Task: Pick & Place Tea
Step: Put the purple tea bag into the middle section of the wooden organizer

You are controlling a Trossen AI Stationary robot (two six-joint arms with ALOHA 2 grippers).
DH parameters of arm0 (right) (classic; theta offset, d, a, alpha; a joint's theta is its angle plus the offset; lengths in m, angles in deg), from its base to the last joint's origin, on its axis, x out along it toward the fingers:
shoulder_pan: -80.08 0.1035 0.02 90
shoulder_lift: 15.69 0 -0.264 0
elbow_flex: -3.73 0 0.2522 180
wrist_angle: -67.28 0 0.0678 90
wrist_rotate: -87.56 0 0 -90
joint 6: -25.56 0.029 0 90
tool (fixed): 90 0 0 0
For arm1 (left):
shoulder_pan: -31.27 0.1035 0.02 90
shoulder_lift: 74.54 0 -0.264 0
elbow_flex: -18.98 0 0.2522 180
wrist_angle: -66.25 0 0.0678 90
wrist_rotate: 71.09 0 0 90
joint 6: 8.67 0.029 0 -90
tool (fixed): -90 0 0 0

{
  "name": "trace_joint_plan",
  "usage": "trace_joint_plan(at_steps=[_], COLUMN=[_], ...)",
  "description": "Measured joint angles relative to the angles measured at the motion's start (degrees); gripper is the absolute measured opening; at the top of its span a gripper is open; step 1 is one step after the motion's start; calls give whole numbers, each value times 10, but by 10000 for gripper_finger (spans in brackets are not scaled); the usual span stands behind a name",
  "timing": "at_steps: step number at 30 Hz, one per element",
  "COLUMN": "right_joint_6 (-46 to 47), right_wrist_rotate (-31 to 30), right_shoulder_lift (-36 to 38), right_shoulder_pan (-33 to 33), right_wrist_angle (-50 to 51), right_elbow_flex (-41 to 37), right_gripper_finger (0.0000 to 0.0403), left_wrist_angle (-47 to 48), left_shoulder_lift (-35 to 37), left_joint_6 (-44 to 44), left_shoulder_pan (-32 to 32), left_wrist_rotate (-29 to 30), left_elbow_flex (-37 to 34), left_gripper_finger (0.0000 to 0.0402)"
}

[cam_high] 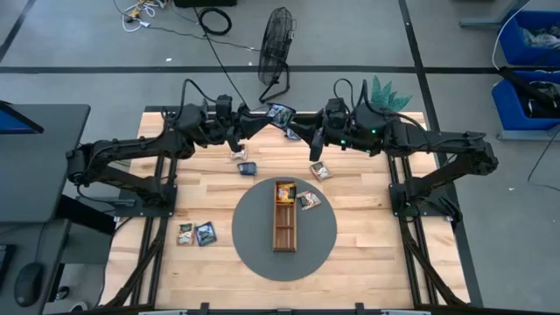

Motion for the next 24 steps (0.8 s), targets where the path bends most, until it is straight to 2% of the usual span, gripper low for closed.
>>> trace_joint_plan(at_steps=[12, 16, 20, 24], right_joint_6=[11, 11, 0, -1], right_wrist_rotate=[16, 39, 54, 55], right_shoulder_lift=[-22, -22, -22, -22], right_shoulder_pan=[-17, -24, -26, -26], right_wrist_angle=[-44, -51, -49, -50], right_elbow_flex=[1, 1, 1, 1], right_gripper_finger=[133, 94, 20, 11], left_wrist_angle=[-11, -11, -11, -11], left_shoulder_lift=[0, 0, 0, 0], left_joint_6=[2, 2, 2, 2], left_shoulder_pan=[-5, -5, -5, -5], left_wrist_rotate=[3, 3, 3, 2], left_elbow_flex=[0, 0, 0, 0], left_gripper_finger=[8, 8, 8, 8])
